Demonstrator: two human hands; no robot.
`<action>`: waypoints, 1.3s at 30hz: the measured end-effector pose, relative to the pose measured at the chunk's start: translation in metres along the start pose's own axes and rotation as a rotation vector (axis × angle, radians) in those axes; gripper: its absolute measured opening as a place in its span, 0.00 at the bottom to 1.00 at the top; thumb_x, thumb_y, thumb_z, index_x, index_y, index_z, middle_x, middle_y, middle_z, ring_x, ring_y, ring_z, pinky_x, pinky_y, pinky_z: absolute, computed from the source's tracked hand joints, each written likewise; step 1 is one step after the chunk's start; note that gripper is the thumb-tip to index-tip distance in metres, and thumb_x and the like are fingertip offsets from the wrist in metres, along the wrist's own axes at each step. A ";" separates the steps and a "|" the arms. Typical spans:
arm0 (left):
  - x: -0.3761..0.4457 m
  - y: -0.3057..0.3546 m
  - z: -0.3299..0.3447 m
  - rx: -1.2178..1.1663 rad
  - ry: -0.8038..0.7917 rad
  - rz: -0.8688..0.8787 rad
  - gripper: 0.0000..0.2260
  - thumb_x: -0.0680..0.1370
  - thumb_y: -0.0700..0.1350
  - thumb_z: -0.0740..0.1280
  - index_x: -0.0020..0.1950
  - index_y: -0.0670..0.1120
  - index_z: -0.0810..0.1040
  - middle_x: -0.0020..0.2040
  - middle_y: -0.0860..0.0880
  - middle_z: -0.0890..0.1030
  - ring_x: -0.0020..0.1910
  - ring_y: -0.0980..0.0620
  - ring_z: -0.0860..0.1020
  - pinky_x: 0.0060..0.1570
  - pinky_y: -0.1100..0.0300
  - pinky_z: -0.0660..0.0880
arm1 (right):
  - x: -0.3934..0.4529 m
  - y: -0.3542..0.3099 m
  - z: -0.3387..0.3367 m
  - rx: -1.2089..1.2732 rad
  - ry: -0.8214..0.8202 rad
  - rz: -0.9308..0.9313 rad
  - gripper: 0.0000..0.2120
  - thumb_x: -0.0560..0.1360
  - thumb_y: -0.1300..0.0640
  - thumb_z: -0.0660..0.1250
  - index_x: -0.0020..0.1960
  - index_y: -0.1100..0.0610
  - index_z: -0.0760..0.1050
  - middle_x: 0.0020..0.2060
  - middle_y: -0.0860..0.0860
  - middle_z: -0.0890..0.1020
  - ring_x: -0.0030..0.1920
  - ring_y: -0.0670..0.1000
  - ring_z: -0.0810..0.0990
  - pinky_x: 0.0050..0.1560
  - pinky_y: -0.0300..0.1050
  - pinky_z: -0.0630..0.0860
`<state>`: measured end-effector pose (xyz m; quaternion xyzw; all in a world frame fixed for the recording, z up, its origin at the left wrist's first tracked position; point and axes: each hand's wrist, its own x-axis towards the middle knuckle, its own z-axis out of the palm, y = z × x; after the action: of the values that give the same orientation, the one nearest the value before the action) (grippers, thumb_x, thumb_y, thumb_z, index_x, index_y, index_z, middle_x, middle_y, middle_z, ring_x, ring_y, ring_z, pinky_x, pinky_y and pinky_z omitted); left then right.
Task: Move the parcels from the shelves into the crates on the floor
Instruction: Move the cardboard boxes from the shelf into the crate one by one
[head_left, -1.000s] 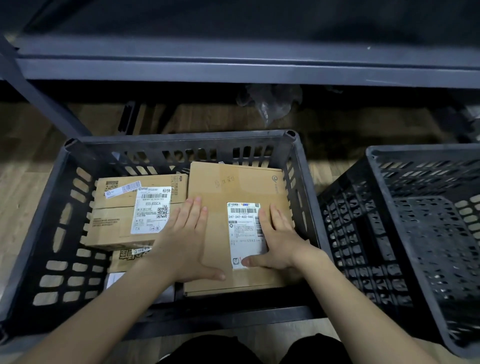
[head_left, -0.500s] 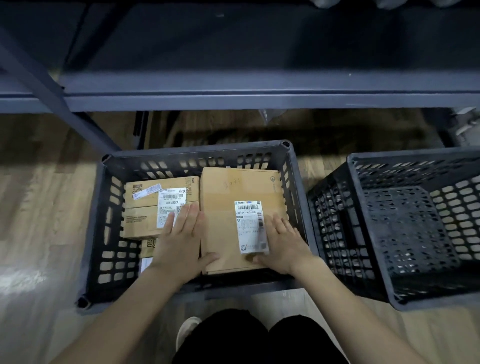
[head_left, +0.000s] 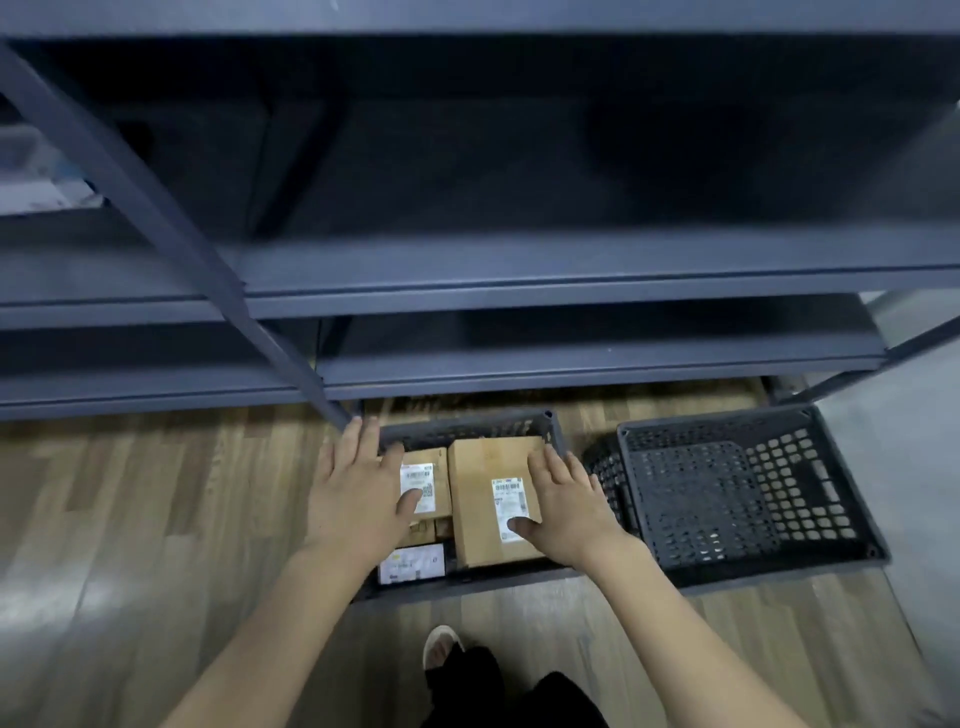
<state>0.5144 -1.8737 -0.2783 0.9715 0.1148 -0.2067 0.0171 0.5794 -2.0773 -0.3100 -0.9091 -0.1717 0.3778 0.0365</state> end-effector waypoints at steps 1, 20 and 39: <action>-0.009 -0.004 -0.023 -0.001 0.030 0.000 0.26 0.80 0.59 0.52 0.75 0.50 0.57 0.78 0.45 0.46 0.76 0.46 0.42 0.73 0.48 0.43 | -0.014 -0.009 -0.017 0.015 0.036 -0.005 0.39 0.78 0.41 0.58 0.78 0.53 0.39 0.77 0.51 0.39 0.76 0.55 0.38 0.75 0.54 0.43; -0.075 0.015 -0.179 -0.192 0.308 0.063 0.24 0.80 0.60 0.54 0.74 0.53 0.62 0.77 0.49 0.56 0.76 0.49 0.53 0.73 0.52 0.53 | -0.149 -0.044 -0.158 0.087 0.477 -0.038 0.37 0.79 0.43 0.58 0.78 0.53 0.40 0.77 0.52 0.41 0.76 0.54 0.38 0.74 0.54 0.42; 0.100 0.091 -0.387 -0.085 0.576 -0.015 0.25 0.79 0.57 0.58 0.73 0.50 0.62 0.74 0.46 0.61 0.73 0.46 0.57 0.67 0.52 0.59 | -0.058 0.039 -0.450 -0.099 0.749 -0.270 0.37 0.79 0.49 0.61 0.77 0.58 0.43 0.77 0.59 0.44 0.76 0.57 0.44 0.75 0.47 0.46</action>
<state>0.7782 -1.9094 0.0337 0.9877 0.1306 0.0825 0.0229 0.8674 -2.1052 0.0423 -0.9539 -0.2823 0.0034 0.1018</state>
